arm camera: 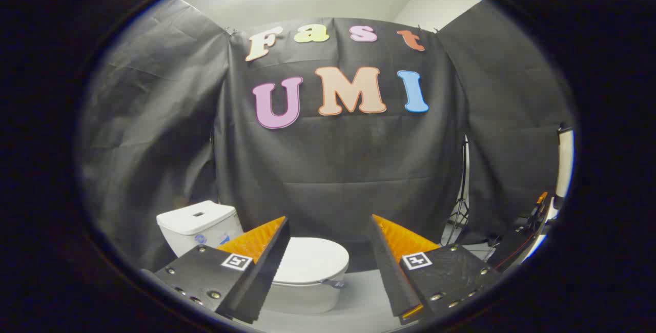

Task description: Open the toilet lid.

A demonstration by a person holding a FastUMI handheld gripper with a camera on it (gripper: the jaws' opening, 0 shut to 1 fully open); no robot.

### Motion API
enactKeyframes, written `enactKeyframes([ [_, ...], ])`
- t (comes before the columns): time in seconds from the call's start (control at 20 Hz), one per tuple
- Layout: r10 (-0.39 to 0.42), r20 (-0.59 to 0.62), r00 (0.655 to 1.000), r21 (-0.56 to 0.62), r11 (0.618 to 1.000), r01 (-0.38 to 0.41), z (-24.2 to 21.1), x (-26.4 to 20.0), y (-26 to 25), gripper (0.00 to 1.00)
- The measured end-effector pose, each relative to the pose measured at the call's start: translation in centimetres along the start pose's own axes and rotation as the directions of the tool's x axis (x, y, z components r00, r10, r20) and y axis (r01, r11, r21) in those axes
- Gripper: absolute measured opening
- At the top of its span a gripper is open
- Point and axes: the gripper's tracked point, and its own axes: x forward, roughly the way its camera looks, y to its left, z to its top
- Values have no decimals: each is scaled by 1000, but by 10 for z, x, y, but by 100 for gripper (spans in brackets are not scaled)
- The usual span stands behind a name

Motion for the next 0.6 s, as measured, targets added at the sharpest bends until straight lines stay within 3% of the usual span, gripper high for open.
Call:
enactKeyframes([
  [0.6,-17,-1,1000,15,1000,17,-2,0,-5,91],
])
